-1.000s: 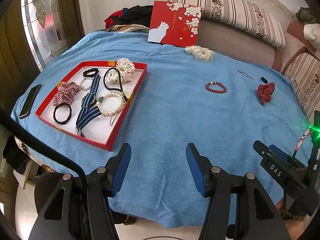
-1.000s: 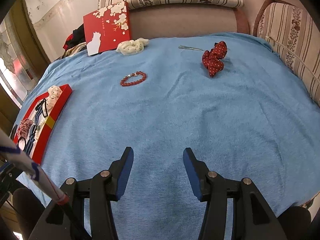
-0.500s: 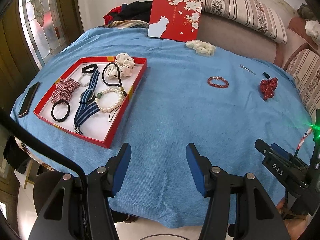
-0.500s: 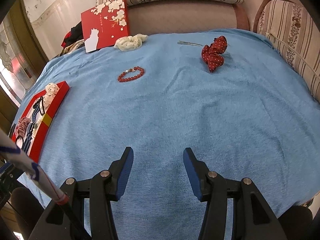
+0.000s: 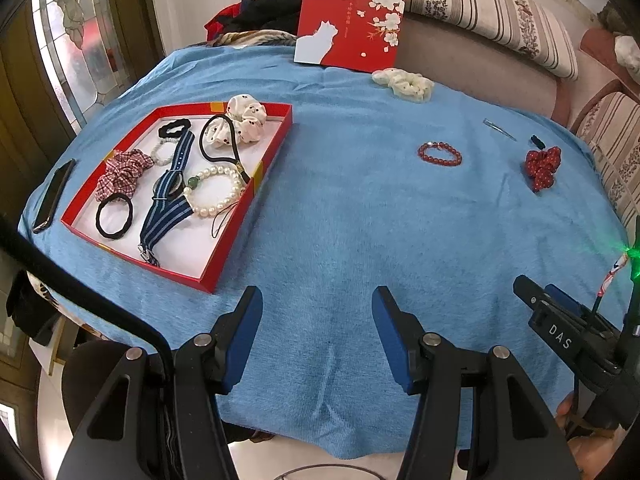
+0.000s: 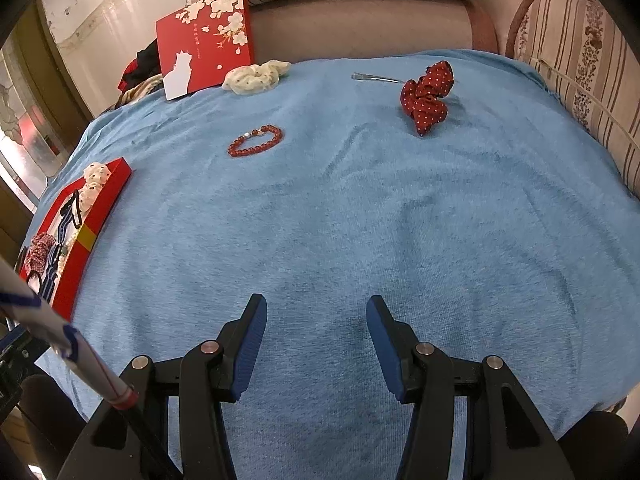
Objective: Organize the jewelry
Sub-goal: 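Move both open tools back over the red bracelet and polka-dot scrunchie, then grasp the red bead bracelet with left tool while right tool grasps the red polka-dot scrunchie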
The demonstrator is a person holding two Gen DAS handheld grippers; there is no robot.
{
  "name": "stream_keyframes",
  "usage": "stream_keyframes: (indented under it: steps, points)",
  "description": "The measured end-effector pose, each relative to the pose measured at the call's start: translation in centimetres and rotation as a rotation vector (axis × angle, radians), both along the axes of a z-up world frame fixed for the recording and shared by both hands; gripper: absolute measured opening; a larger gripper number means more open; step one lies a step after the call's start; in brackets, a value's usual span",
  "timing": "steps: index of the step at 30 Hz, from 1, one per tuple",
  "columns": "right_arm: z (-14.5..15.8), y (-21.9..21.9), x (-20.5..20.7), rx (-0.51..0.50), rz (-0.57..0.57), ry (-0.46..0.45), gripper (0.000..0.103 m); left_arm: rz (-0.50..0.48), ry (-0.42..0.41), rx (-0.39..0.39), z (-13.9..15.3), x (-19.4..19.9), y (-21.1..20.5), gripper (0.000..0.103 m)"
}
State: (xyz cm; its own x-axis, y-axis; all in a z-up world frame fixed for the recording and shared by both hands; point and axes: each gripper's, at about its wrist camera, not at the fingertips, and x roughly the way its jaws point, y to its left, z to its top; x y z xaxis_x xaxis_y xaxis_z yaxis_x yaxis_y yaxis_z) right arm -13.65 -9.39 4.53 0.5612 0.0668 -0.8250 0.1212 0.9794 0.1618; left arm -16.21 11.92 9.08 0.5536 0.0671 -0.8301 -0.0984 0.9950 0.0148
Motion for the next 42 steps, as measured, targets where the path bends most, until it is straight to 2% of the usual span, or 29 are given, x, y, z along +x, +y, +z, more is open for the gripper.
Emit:
stream_keyframes:
  steps: [17, 24, 28, 34, 38, 42]
  points:
    - [-0.2, -3.5, 1.8, -0.027, -0.054, -0.001, 0.056, 0.003, 0.05, 0.011, -1.5, 2.9, -0.3, 0.056]
    - [0.0, -5.9, 3.4, -0.053, -0.079, -0.003, 0.056, -0.044, 0.064, 0.025, -1.9, 5.3, -1.6, 0.056]
    - [0.5, -7.9, 4.7, -0.077, -0.099, -0.015, 0.058, -0.108, 0.067, 0.015, -2.0, 8.0, -3.0, 0.056]
    - [1.8, -11.9, 8.3, -0.046, -0.124, -0.057, 0.063, -0.214, 0.079, 0.018, -3.2, 13.9, -5.8, 0.056]
    - [2.1, -13.7, 11.5, -0.034, -0.126, -0.073, 0.069, -0.249, 0.081, -0.019, -4.2, 18.6, -7.2, 0.056]
    - [1.2, -14.4, 14.7, -0.059, -0.116, -0.061, 0.07, -0.275, 0.092, -0.076, -5.1, 22.4, -8.3, 0.056]
